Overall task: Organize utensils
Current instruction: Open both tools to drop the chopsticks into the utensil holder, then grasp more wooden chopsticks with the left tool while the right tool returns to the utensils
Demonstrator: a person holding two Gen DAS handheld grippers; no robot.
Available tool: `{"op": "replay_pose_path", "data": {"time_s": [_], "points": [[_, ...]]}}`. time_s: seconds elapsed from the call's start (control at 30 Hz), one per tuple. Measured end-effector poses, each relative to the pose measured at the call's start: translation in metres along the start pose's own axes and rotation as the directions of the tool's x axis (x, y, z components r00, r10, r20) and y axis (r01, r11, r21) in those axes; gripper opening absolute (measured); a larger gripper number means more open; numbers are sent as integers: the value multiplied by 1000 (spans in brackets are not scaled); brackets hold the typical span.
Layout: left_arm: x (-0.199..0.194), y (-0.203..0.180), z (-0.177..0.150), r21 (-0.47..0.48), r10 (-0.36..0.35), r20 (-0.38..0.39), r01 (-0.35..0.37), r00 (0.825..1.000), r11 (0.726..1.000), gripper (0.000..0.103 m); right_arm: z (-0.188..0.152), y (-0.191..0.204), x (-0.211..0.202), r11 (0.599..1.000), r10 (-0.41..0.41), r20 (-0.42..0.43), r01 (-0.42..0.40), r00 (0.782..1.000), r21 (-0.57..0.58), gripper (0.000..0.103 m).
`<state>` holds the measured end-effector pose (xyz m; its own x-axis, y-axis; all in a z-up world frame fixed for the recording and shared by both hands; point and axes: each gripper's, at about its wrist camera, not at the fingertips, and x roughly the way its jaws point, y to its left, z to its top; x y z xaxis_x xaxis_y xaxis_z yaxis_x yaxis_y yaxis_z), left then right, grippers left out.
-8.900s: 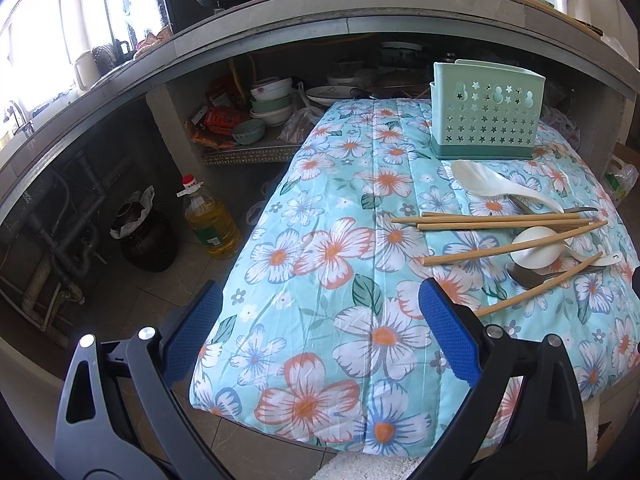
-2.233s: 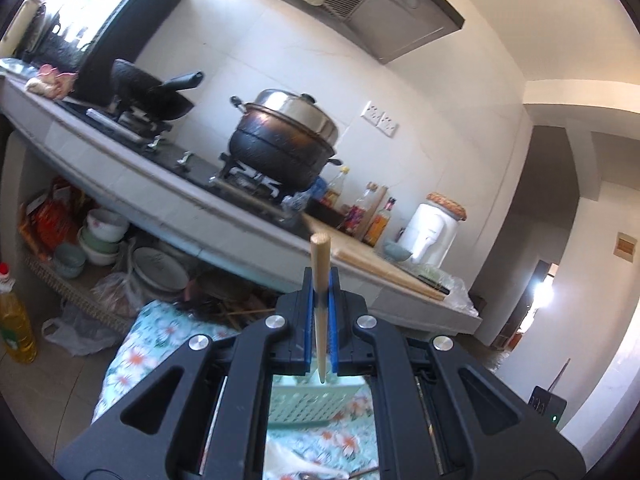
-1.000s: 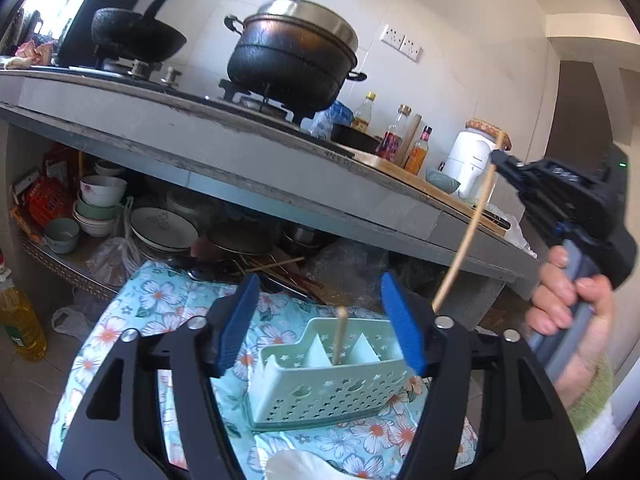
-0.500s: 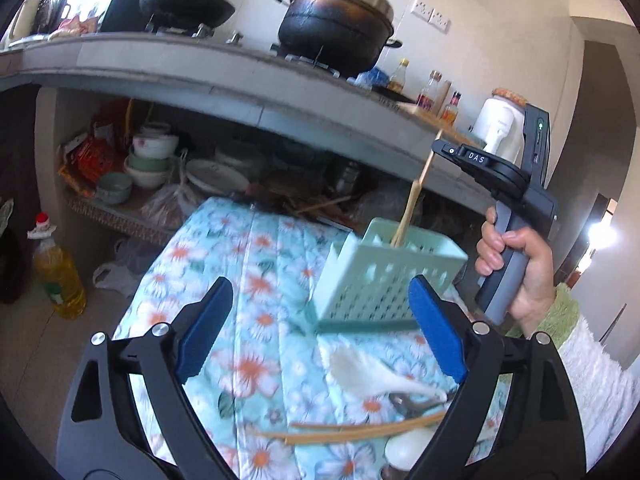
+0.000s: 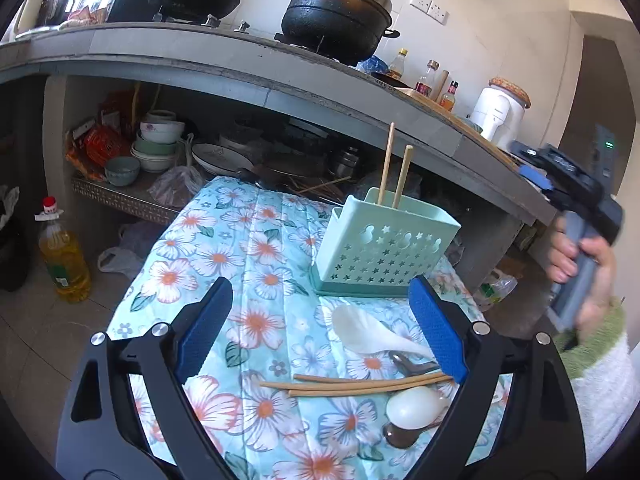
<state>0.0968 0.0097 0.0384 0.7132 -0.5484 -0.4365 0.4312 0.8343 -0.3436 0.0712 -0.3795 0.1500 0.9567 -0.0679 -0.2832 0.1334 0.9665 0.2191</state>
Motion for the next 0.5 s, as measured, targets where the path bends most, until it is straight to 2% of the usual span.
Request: {"op": "replay_pose_path", "data": {"time_s": [0.07, 0.2, 0.3, 0.37, 0.4, 0.47, 0.5], "points": [[-1, 1, -2, 15, 14, -15, -14, 1000, 1000, 86, -10, -8, -24, 1000, -12, -21, 12, 1000, 7, 63], [-2, 8, -10, 21, 41, -54, -40, 998, 999, 86, -59, -12, -61, 999, -14, -144, 21, 989, 48, 63], [-4, 18, -22, -17, 28, -104, -30, 994, 999, 85, -113, -11, -75, 994, 6, -275, 24, 961, 107, 63], [-1, 26, -32, -74, -11, -151, -1, 988, 997, 81, -149, -9, -79, 985, 22, -349, 39, 937, 166, 63], [1, 31, -38, -112, -36, -174, 16, 984, 994, 75, -164, -8, -80, 978, 37, -379, 44, 925, 203, 63], [9, 39, -47, -203, -103, -223, 57, 969, 978, 66, -188, -4, -79, 961, 72, -420, 49, 905, 271, 63], [16, 45, -51, -270, -150, -248, 80, 957, 959, 59, -195, -3, -77, 955, 86, -430, 49, 899, 292, 63]]}}
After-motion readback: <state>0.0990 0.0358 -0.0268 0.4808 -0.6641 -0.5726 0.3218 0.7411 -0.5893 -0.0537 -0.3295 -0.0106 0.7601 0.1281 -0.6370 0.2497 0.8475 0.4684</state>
